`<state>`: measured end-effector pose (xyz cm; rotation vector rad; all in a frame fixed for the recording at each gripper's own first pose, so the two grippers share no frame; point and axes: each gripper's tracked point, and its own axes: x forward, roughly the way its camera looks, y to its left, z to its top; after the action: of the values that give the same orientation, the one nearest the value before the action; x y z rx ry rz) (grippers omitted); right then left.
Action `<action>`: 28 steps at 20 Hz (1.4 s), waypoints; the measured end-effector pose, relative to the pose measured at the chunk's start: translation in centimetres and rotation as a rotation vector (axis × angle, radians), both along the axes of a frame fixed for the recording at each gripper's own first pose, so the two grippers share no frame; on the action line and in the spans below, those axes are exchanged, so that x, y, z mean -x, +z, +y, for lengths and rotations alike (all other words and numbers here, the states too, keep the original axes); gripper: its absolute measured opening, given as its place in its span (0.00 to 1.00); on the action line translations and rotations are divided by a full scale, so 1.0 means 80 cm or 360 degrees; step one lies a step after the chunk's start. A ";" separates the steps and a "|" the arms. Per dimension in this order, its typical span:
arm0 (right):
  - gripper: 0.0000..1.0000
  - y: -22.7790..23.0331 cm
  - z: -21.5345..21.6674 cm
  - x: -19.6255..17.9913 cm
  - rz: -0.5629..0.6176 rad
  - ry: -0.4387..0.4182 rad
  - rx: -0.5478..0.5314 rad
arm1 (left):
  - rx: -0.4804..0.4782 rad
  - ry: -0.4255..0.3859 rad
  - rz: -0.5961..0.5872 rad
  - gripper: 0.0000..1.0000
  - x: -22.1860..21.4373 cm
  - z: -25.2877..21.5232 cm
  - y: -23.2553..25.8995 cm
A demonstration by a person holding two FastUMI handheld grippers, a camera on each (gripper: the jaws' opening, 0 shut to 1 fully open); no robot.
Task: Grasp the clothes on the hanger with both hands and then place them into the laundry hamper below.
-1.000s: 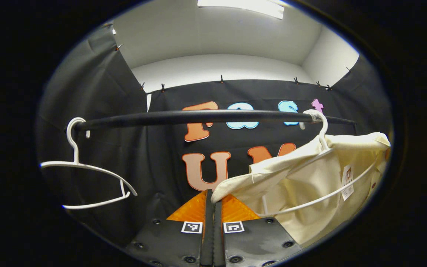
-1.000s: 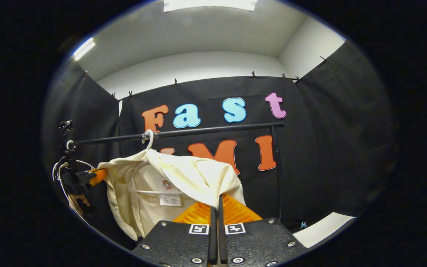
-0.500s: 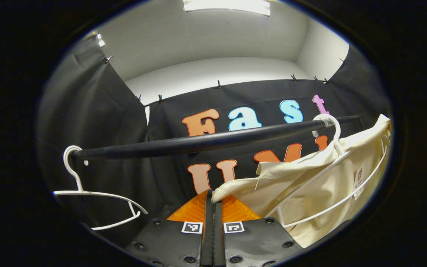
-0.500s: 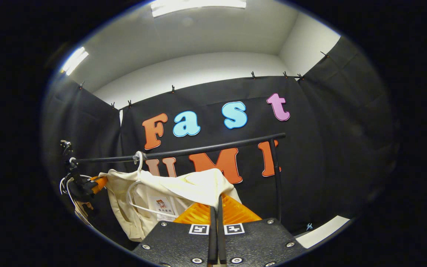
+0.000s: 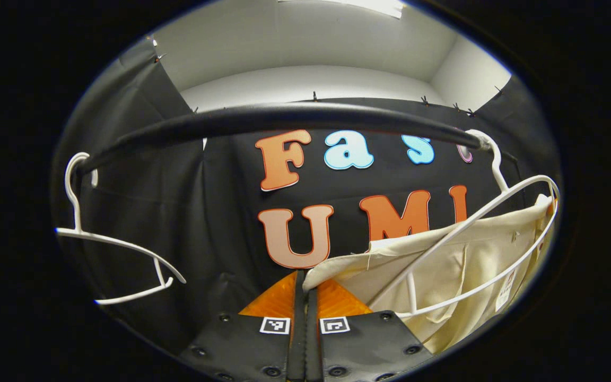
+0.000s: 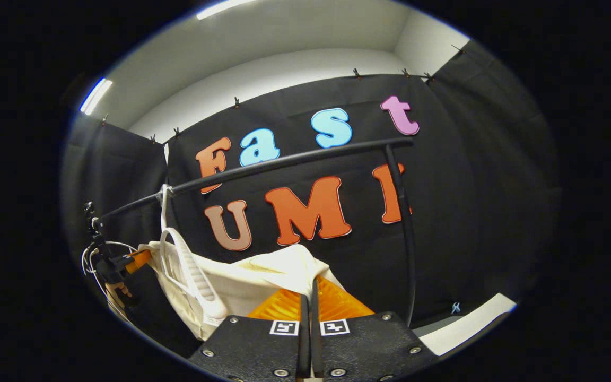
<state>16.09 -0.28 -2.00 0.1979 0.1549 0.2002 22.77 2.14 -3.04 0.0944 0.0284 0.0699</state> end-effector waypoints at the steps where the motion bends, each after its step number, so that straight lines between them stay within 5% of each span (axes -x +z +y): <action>1: 0.00 -0.016 -0.003 -0.007 0.0023 0.0002 0.0006 | 0.0025 -0.0010 0.0023 0.06 -0.002 -0.002 -0.009; 17: 0.00 -0.233 0.031 0.004 0.0356 0.0040 0.0203 | 0.0023 0.0040 0.0314 0.07 0.083 0.034 -0.174; 28: 0.00 -0.335 0.158 0.050 0.0465 0.0210 0.0297 | 0.0017 -0.0079 0.0413 0.07 0.129 -0.015 -0.244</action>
<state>12.06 12.34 -28.77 0.0297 0.4759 0.2861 12.44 0.95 -22.59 0.0927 0.2854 0.0072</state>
